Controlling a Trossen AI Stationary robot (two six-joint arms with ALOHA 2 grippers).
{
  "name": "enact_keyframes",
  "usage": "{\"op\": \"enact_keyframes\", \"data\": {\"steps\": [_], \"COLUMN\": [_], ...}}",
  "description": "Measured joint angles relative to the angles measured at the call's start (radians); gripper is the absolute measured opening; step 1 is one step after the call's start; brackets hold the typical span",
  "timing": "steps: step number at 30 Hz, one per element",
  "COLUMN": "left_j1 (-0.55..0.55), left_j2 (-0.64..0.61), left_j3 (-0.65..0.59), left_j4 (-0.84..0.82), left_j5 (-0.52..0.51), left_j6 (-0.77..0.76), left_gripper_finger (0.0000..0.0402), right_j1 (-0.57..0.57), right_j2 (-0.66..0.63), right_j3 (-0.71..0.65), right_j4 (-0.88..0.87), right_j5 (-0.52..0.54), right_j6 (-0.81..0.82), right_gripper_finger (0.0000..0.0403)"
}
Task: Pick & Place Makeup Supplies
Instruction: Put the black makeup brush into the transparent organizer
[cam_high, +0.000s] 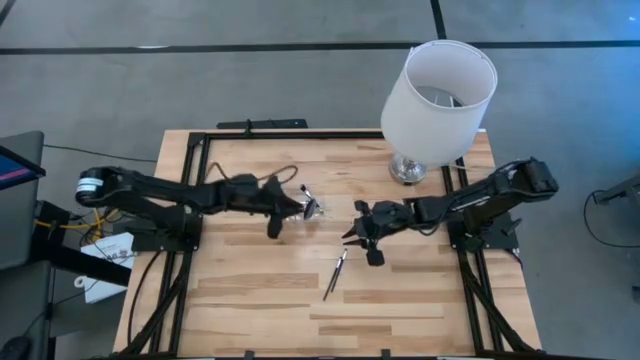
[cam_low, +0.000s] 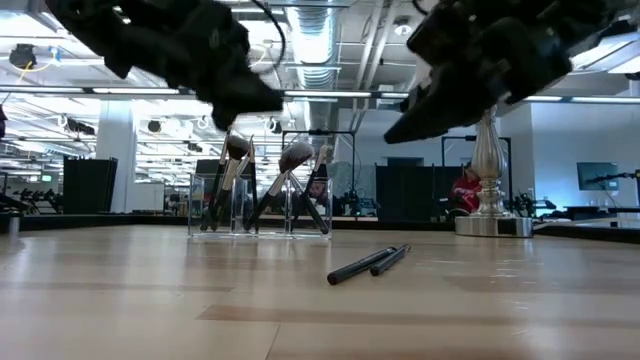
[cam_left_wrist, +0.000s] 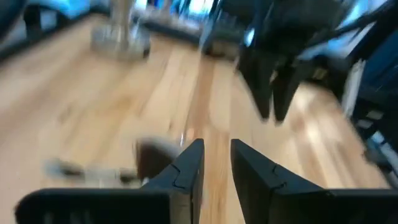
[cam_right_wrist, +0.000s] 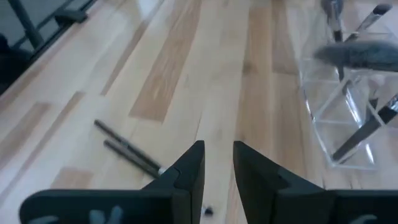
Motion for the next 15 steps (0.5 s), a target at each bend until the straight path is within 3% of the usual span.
{"op": "enact_keyframes", "data": {"steps": [6, 9, 11, 15], "left_j1": [-0.097, -0.151, -0.194, -0.254], "left_j2": [0.193, 0.223, 0.216, 0.097], "left_j3": [0.026, 0.044, 0.056, 0.055], "left_j4": [0.05, 0.046, 0.051, 0.006], "left_j5": [-0.016, -0.039, -0.132, -0.408], "left_j6": [-0.026, -0.026, 0.015, 0.247], "left_gripper_finger": [0.0076, 0.0076, 0.0076, 0.0069], "right_j1": [-0.058, -0.064, -0.053, -0.017], "right_j2": [0.036, 0.029, 0.016, 0.014], "right_j3": [0.019, 0.048, 0.06, 0.101], "right_j4": [0.059, 0.064, 0.058, 0.057], "right_j5": [-0.009, -0.014, -0.021, -0.013], "right_j6": [0.003, -0.001, -0.019, -0.071], "right_gripper_finger": [0.0074, 0.0074, 0.0074, 0.0074]}}
